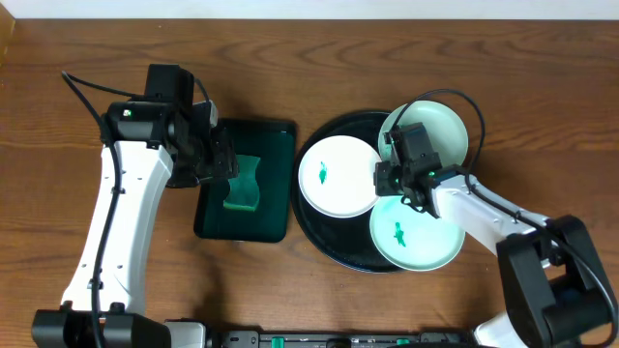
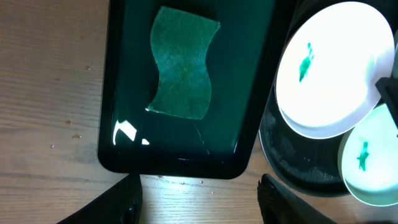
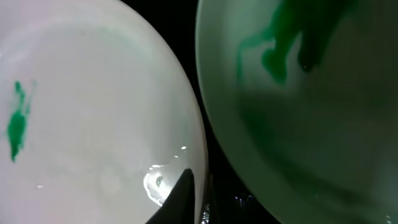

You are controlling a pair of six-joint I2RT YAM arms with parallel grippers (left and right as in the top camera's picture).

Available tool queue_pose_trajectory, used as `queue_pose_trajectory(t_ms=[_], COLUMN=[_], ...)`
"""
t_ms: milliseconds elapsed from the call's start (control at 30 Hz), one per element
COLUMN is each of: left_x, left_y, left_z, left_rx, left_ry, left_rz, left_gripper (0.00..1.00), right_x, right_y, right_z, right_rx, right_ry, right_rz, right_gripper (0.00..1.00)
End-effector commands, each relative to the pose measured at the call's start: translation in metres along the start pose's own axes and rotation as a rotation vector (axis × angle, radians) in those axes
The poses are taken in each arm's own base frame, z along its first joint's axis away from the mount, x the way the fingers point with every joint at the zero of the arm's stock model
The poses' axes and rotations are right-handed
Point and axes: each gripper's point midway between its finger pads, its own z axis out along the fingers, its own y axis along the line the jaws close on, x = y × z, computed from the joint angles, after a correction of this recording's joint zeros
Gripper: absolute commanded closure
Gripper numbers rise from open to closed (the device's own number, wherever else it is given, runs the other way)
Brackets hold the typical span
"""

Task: Clean dirty plates on tray and stack at the side

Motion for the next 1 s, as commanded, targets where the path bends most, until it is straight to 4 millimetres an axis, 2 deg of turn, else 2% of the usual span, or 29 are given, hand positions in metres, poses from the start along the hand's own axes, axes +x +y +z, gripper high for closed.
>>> queue_pose_trajectory(t_ms=[0, 100, 200, 533, 800, 967], left_x=[0.003, 0.002, -0.001, -0.014, -0.015, -0.016], left_y=[0.003, 0.003, 0.002, 0.005, 0.004, 0.018], left_z=[0.003, 0.003, 0.003, 0.007, 0.037, 0.061], left_rx=[-0.019, -0.018, -0.015, -0.038, -0.072, -0.19], left_ry=[0.01, 0.01, -0.005, -0.046, 0.04, 0.087], left_rz=[-0.003, -0.003, 0.0, 0.005, 0.018, -0.037], left_gripper=[0.4, 0.4, 0.4, 0.43, 0.47, 0.47], right_x=[0.007, 0.007, 0.007, 0.006, 0.006, 0.006], right_y=[0.0, 0.0, 0.0, 0.0, 0.0, 0.0], right_z=[0.005, 0.005, 0.005, 0.005, 0.005, 0.005], right_rx=[0.011, 0.011, 0.011, 0.01, 0.01, 0.01], right_ry=[0.017, 0.017, 0.017, 0.014, 0.013, 0.013], right_rz=[-0.01, -0.01, -0.01, -0.01, -0.01, -0.01], right_gripper=[0.94, 0.94, 0.99, 0.99, 0.99, 0.99])
